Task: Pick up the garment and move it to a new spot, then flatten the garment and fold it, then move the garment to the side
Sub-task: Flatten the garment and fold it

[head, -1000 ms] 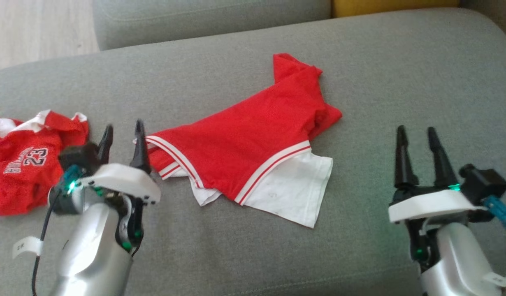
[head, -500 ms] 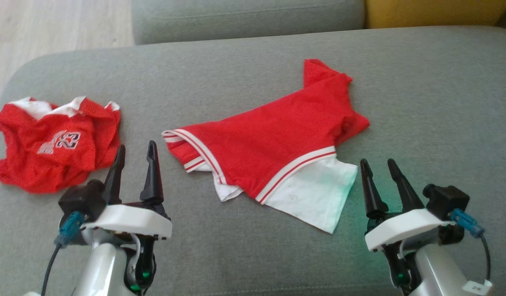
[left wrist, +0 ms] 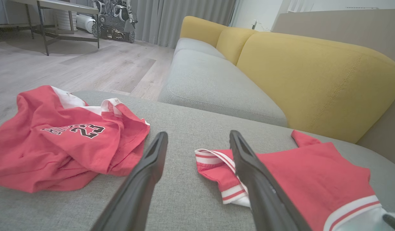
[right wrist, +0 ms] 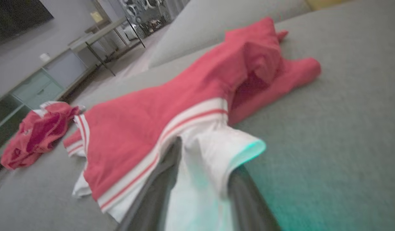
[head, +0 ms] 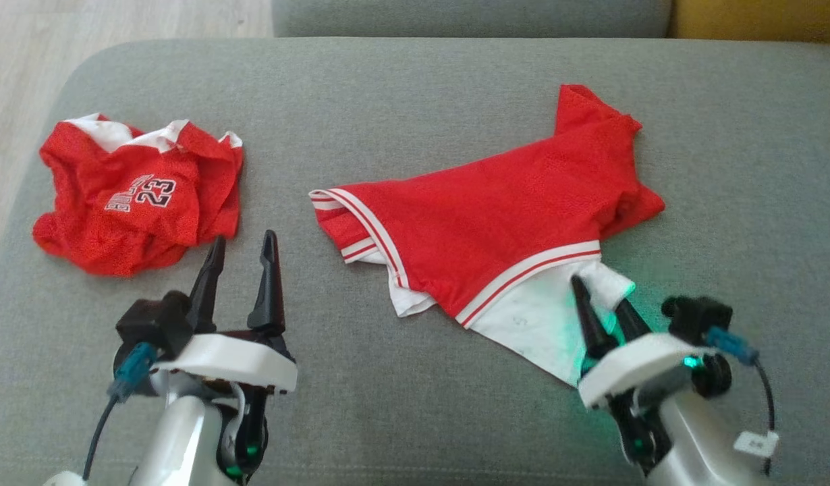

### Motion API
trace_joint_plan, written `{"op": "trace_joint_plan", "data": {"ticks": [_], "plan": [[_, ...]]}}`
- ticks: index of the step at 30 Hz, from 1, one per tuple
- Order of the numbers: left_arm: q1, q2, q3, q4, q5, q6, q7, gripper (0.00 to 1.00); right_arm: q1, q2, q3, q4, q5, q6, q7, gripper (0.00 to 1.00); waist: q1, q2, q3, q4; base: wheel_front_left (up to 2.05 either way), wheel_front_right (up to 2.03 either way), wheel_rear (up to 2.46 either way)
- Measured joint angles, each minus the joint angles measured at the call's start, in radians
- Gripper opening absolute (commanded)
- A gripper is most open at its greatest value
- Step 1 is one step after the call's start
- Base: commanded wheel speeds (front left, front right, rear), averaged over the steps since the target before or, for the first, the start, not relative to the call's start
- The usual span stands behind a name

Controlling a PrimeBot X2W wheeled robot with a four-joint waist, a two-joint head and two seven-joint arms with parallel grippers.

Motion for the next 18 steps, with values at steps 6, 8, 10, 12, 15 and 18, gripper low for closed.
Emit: {"op": "trace_joint_plan", "data": {"ticks": [6,8,10,12,15,18], "plan": [[-0.004,0.000,-0.015,0.008,-0.004,0.009,0.000,1.00,-0.058,-0.001,0.014,-0.095,0.060,0.000,-0.075,0.00,0.0000,0.0000,-0.011,0.010,0.00,0.00,0.00],[-0.003,0.000,-0.021,0.016,-0.017,0.009,0.000,1.00,-0.076,-0.010,0.026,-0.154,0.066,0.000,-0.081,0.00,0.0000,0.0000,-0.019,0.010,0.00,0.00,0.00],[-0.002,0.000,-0.034,0.018,-0.024,0.008,0.000,1.00,-0.111,-0.030,0.040,-0.201,0.066,0.000,-0.077,0.00,0.0000,0.0000,-0.026,0.011,0.00,0.00,0.00],[-0.002,-0.001,-0.054,0.001,-0.035,0.000,0.000,1.00,-0.172,-0.043,0.033,-0.234,0.065,0.000,-0.039,0.00,0.0000,0.0000,-0.026,0.018,0.00,0.00,0.00],[-0.004,-0.001,-0.087,-0.027,-0.052,-0.005,0.000,1.00,-0.303,-0.063,0.013,-0.238,0.028,0.000,0.032,0.00,0.0000,0.0000,-0.018,0.039,0.00,0.00,0.00],[-0.006,0.000,-0.130,-0.043,-0.076,-0.004,0.000,1.00,-0.463,-0.067,-0.005,-0.216,0.009,0.000,0.097,0.00,0.0000,0.0000,-0.007,0.073,0.00,0.00,0.00]]}}
